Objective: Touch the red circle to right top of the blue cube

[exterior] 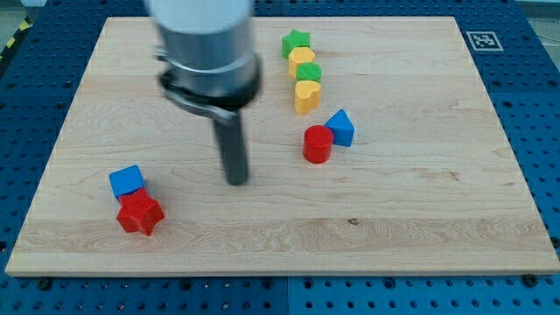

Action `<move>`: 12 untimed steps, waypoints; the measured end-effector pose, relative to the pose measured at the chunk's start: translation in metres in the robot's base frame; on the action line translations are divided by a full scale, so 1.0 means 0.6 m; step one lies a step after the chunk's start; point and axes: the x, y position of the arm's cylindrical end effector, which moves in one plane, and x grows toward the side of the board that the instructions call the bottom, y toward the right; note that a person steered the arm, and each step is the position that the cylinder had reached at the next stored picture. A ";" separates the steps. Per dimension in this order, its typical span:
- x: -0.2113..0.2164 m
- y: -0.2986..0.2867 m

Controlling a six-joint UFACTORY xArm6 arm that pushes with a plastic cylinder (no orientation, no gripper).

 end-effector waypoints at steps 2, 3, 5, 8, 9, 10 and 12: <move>-0.003 0.248; -0.077 0.249; -0.096 0.006; -0.125 -0.001; -0.120 -0.055; -0.119 -0.111; -0.117 -0.135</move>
